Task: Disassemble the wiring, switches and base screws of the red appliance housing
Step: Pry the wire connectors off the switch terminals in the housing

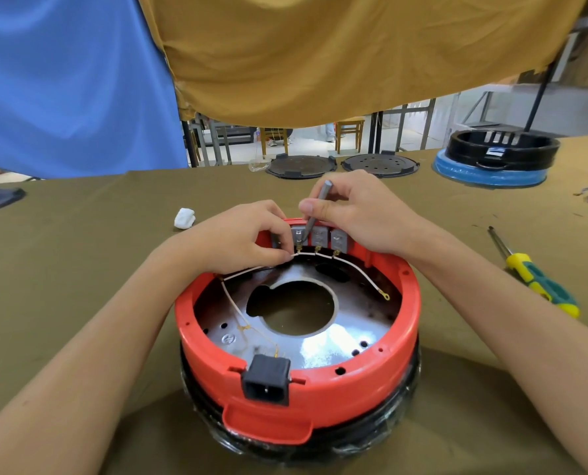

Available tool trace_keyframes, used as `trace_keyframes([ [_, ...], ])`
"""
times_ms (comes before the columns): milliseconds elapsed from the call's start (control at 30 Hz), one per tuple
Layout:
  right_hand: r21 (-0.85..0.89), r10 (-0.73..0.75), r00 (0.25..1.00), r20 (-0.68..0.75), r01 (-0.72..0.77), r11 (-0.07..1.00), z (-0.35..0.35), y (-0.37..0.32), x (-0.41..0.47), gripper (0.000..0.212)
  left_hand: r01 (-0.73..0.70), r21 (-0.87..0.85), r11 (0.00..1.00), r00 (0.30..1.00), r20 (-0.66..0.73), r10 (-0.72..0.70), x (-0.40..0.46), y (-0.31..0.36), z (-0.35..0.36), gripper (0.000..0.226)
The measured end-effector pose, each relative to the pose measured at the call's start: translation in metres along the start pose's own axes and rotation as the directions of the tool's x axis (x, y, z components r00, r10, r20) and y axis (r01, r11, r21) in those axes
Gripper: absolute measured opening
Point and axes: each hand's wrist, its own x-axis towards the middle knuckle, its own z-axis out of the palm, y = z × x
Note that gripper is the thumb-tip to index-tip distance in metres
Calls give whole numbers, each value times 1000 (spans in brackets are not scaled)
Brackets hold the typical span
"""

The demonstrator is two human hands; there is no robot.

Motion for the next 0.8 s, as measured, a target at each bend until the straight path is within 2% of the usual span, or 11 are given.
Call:
trace_keyframes([
  [400, 75, 122, 992, -9, -121, 990, -1, 2, 3, 31, -9, 19, 1000, 1000, 11, 8, 0, -1, -1, 9],
  [667, -25, -51, 999, 17, 51, 998, -1, 0, -4, 22, -10, 10, 1000, 1000, 1, 10, 0, -3, 0, 7],
  [800, -44, -83, 996, 44, 85, 995, -2, -1, -5, 21, -14, 14, 1000, 1000, -1, 15, 0, -3, -1, 9],
])
